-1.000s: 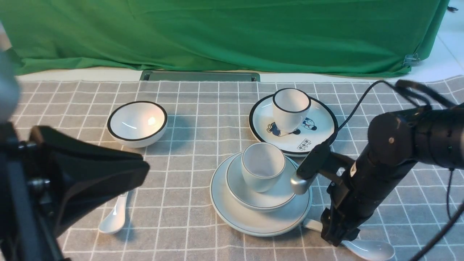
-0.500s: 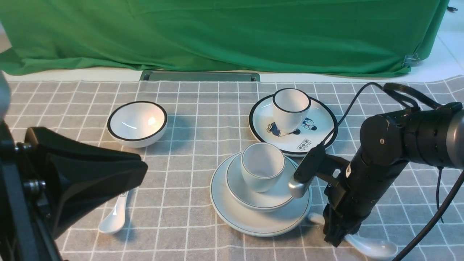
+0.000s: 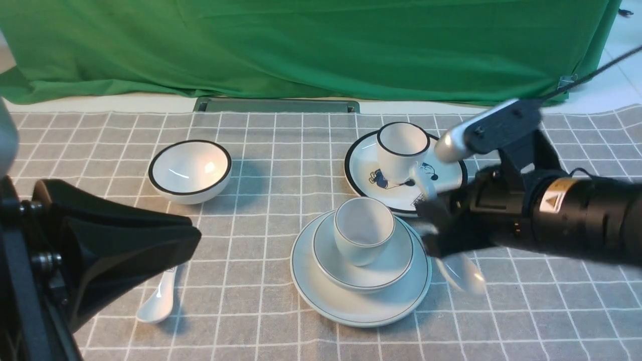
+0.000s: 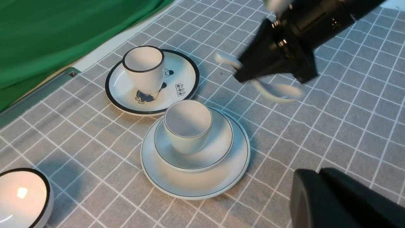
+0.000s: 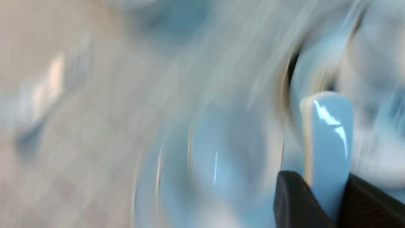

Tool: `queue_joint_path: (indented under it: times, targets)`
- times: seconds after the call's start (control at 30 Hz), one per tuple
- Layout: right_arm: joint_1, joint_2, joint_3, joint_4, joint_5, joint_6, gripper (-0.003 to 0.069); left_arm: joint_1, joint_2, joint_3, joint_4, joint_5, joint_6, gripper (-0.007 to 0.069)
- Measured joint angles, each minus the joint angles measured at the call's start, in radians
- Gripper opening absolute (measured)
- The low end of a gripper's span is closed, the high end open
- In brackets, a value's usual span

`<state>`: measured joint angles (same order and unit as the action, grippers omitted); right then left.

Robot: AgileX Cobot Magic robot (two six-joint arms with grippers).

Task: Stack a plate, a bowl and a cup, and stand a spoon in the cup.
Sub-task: Use the right arm to put the blue soup spoon into the blue teacup in the middle

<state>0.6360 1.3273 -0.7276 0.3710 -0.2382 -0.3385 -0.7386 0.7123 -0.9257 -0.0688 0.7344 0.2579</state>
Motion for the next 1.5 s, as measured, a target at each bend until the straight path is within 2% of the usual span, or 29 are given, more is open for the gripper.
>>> queue_joint_path:
  times: [0.07,0.13,0.23,0.4,0.67,1.1,1.17,1.23,1.27,1.3,1.37,1.5]
  targets:
    - [0.053,0.02,0.071,0.004,-0.26,0.029,0.0167,0.0,0.0,0.0,0.001,0.0,0.0,0.001]
    - [0.092,0.057,0.105,-0.013,-0.443,0.063,0.0167,0.0,0.0,0.0,0.001,0.0,0.0,0.001]
    - [0.116,0.13,0.112,-0.096,-0.62,0.116,0.0167,0.0,0.0,0.0,0.001,0.0,0.0,0.001]
    - [0.117,0.266,0.071,-0.139,-0.771,0.168,0.0167,0.0,0.0,0.01,0.008,0.0,0.0,0.001]
    - [0.117,0.411,-0.008,-0.168,-0.814,0.24,0.0167,0.0,0.0,0.057,0.019,-0.019,0.0,0.001]
    - [0.108,0.504,-0.018,-0.172,-0.825,0.243,0.0167,0.0,0.0,0.058,0.019,-0.02,0.0,0.001]
    - [0.106,0.512,-0.017,-0.171,-0.826,0.243,0.0189,0.0,0.0,0.058,0.019,-0.02,0.0,0.001]
    - [0.106,0.512,-0.011,-0.171,-0.84,0.243,0.0265,0.0,0.0,0.058,0.019,-0.02,0.0,0.001]
    - [0.106,0.512,-0.011,-0.171,-0.841,0.243,0.0265,0.0,0.0,0.058,0.019,-0.02,0.0,0.001]
    - [0.106,0.512,0.0,-0.171,-0.861,0.243,0.0337,0.0,0.0,0.058,0.019,-0.02,0.0,0.001]
    - [0.106,0.511,0.014,-0.171,-0.876,0.243,0.0387,0.0,-0.001,0.058,0.019,-0.02,0.0,0.001]
    - [0.12,0.465,0.06,-0.169,-0.859,0.244,0.0418,0.0,-0.013,0.058,0.018,-0.037,0.0,0.001]
